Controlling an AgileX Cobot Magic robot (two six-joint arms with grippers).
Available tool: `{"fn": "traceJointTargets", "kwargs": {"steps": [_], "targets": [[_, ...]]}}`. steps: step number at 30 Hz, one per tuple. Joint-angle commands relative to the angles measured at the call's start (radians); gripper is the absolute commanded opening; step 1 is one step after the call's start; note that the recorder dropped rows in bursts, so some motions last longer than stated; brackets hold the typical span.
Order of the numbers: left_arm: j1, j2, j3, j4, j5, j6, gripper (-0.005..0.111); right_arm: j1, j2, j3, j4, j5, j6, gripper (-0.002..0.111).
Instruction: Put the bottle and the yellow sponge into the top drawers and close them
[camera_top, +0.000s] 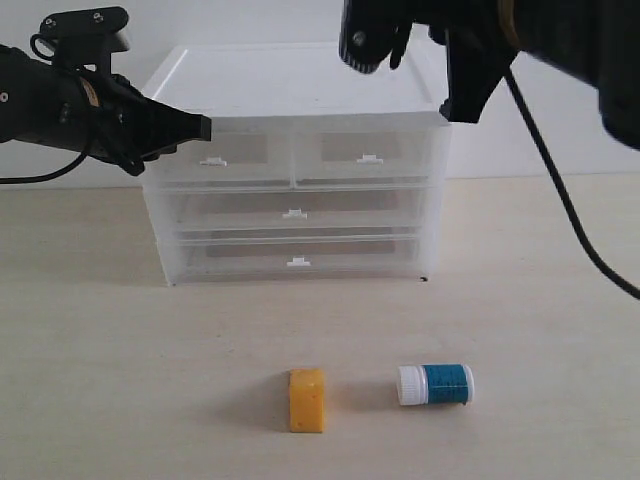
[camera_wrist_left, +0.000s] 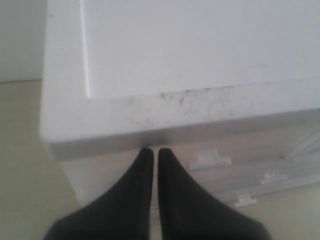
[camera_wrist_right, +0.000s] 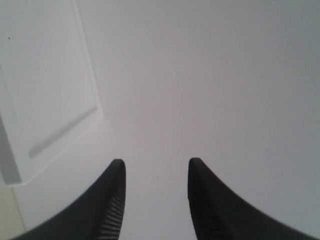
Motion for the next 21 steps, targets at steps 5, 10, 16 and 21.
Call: {"fn": "traceJointTargets", "kwargs": {"steps": [5, 10, 16, 21], "targets": [[0.003, 0.02, -0.007, 0.004, -0.083, -0.006, 0.004, 0.084, 0.086, 0.001, -0.001, 0.162, -0.191, 0.036], [0.003, 0.02, -0.007, 0.004, -0.085, -0.006, 0.004, 0.082, 0.176, 0.001, -0.001, 0.216, -0.051, 0.036], [0.003, 0.02, -0.007, 0.004, -0.077, -0.006, 0.004, 0.054, 0.274, 0.001, -0.001, 0.216, 0.026, 0.036], [0.003, 0.02, -0.007, 0.004, -0.085, -0.006, 0.004, -0.002, 0.311, 0.001, -0.001, 0.187, 0.172, 0.036]]}}
